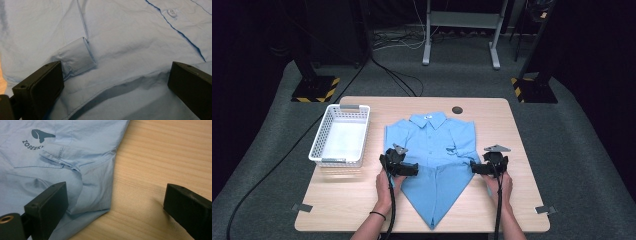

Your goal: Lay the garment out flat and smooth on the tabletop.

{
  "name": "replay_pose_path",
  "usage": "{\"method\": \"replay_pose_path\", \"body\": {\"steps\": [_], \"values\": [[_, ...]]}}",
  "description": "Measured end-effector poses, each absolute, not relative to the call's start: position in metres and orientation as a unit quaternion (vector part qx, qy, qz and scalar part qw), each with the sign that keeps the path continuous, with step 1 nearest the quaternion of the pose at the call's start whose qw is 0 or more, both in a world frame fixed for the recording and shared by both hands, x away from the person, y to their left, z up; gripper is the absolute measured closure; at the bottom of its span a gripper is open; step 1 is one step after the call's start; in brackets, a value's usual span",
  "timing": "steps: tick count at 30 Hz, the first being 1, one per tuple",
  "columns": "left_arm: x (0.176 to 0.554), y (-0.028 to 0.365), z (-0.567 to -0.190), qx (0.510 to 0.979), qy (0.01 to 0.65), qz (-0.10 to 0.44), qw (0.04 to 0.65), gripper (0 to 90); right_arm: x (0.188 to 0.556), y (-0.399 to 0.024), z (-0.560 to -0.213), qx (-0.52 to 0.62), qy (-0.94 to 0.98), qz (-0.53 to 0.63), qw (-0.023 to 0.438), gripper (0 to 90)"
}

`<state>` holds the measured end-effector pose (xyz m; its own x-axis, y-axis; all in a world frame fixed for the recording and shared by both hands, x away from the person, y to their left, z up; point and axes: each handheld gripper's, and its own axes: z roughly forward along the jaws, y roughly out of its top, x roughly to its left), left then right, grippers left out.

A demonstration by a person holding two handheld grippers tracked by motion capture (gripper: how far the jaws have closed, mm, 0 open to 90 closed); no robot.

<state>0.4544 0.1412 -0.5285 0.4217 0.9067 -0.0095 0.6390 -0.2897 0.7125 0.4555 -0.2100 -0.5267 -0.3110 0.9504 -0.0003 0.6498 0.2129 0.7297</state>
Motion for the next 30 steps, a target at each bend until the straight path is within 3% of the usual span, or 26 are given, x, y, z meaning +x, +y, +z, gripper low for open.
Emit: {"method": "replay_pose_path", "body": {"steps": [17,30], "values": [[0.472,0.128,-0.528,0.78,0.492,0.203,0.33,0.1,0.466,-0.222,-0.526,0.539,0.741,0.316,0.247,4.6],[0.479,0.121,-0.528,0.779,0.493,0.204,0.33,0.2,0.489,-0.239,-0.527,0.546,0.74,0.319,0.229,1.6]]}}
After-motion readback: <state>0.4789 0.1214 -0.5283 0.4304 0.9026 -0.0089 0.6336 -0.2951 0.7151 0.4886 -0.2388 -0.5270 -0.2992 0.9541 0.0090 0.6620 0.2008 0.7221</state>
